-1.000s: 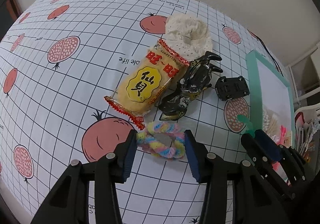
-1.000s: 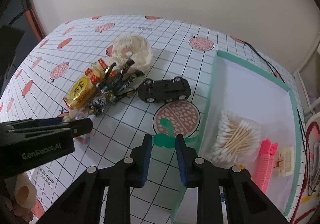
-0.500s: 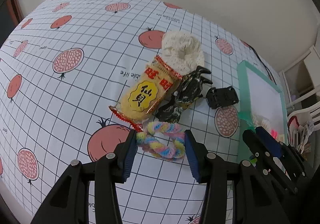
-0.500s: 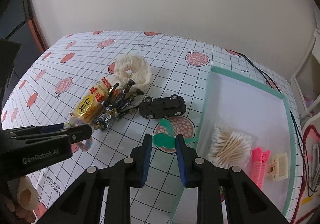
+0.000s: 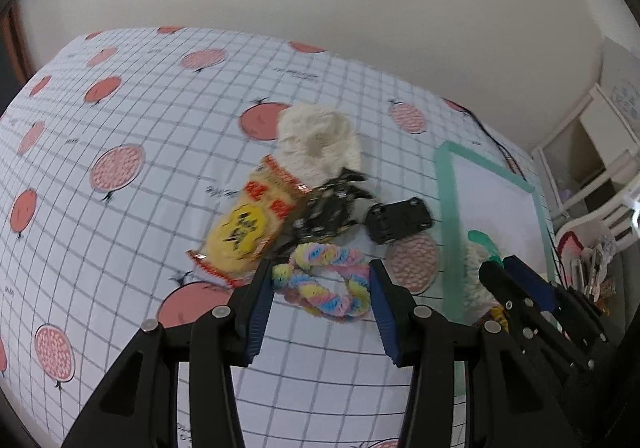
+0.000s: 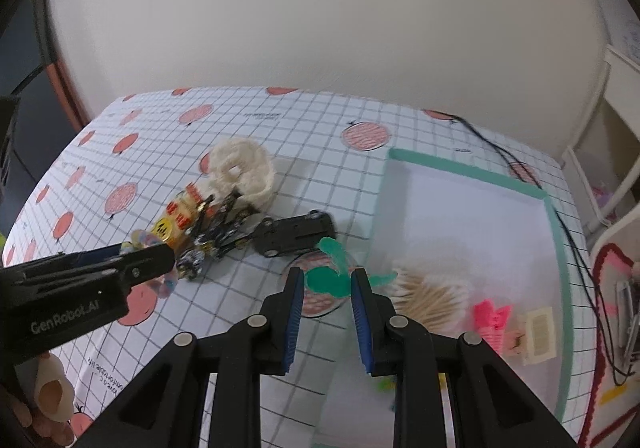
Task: Organize objects
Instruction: 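Carry the rainbow loop and green figure over the tray with both tools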
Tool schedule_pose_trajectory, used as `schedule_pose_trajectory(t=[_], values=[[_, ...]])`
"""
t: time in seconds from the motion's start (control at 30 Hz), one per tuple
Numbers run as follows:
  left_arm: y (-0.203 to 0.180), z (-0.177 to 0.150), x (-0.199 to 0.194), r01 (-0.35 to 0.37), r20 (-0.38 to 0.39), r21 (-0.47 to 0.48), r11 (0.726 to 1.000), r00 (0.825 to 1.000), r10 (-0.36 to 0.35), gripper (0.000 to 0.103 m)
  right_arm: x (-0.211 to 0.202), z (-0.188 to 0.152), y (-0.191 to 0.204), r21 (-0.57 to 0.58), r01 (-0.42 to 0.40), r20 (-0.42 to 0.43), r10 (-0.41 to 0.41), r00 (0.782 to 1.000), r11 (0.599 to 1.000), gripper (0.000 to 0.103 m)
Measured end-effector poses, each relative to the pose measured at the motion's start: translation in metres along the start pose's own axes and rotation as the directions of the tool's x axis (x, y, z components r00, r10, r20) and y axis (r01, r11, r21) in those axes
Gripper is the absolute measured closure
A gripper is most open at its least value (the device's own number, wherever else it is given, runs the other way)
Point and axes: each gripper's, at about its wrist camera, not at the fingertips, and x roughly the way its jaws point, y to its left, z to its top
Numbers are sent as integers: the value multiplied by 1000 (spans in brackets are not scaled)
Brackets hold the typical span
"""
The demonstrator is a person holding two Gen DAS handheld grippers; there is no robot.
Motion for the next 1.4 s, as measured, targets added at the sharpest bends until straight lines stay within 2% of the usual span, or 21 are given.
schedule_pose_trajectory(t=[0.37, 0.67, 0.9, 1.03, 1.2, 1.4], values=[[-57, 3, -3, 82, 40, 136, 987, 995, -89, 55, -24, 1, -56, 110, 56, 50, -61, 997, 992, 77], [-102, -6, -5, 101, 46, 232, 968, 992, -115, 55, -45, -5, -102, 198, 75, 83, -93, 992, 977, 77], [-132, -20, 10, 125, -33, 301, 945, 992, -121, 54, -48, -16, -125, 240, 81, 60, -98, 993, 967, 77], [-143, -29, 22, 121, -89, 337, 934, 991, -96, 54, -43, -21, -133, 256, 80, 29, -90, 996, 963, 77], [-149, -38, 37, 121, -158, 358, 926, 985, -68, 54, -32, -26, -135, 255, 84, -13, -84, 996, 963, 77], [-155, -46, 45, 126, -199, 388, 913, 979, -51, 54, -20, -30, -133, 251, 80, -55, -69, 996, 965, 77]])
